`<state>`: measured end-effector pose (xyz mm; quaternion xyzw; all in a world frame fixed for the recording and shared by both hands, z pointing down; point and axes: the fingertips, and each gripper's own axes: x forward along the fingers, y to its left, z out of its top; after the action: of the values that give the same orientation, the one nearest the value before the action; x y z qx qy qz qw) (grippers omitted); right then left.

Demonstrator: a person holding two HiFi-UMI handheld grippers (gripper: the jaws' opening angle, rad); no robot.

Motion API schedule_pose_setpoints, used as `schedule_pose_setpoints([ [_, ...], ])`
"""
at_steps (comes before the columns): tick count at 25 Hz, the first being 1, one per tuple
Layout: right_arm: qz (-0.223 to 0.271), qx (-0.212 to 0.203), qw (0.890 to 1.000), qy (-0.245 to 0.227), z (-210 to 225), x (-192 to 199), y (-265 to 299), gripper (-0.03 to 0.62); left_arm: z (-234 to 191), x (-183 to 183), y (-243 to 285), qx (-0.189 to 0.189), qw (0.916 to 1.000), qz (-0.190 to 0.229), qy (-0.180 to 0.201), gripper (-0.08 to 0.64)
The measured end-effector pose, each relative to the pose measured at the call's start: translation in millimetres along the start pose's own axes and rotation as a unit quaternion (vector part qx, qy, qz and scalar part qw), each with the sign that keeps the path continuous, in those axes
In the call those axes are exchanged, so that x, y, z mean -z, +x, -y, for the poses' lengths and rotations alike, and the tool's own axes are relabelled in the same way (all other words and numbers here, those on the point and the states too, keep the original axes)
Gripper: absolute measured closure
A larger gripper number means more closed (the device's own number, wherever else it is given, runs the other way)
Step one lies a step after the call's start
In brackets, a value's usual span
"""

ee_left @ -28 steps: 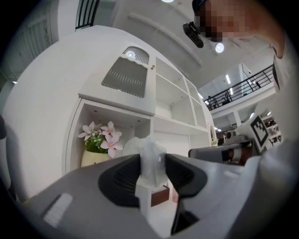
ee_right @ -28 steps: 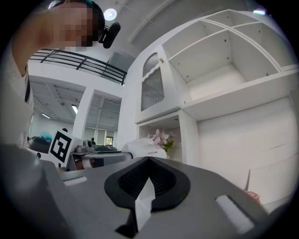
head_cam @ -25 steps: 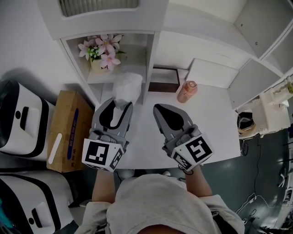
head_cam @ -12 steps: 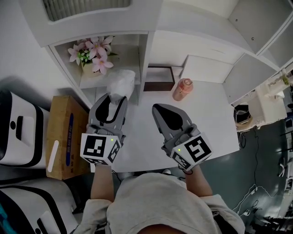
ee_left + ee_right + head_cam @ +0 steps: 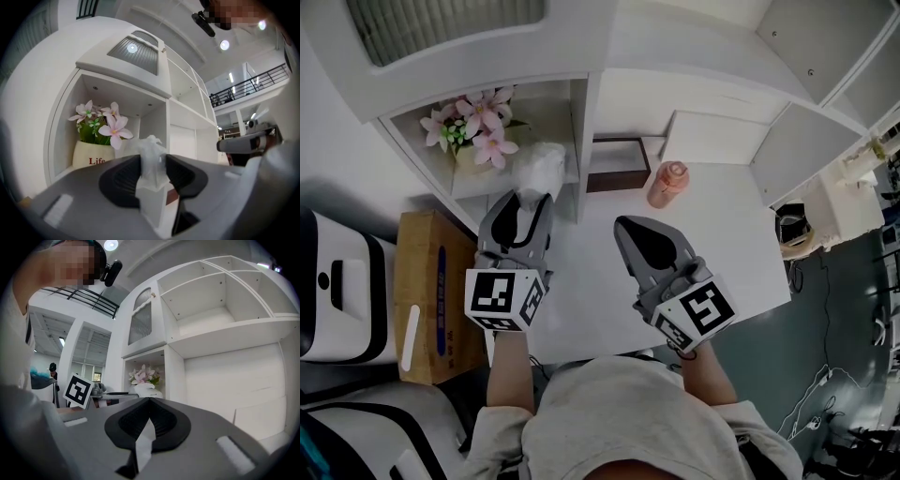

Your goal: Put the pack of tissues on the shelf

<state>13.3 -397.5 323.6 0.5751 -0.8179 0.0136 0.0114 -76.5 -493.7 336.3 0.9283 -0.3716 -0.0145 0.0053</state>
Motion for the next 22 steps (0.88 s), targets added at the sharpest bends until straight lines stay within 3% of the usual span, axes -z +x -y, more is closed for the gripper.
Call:
schedule_pose_setpoints([
  [10,-0.005,0.021,1.000,0.001,17,2,2,0.592,-8,24,26,-0.003,0.9994,-0.035,-0.003,0.396],
  [22,-0.013,0.036,0.999,-0.001,27,6,-4,0.592,-14,33,46,-0.014,0.9988,-0.047,-0.007,0.396],
])
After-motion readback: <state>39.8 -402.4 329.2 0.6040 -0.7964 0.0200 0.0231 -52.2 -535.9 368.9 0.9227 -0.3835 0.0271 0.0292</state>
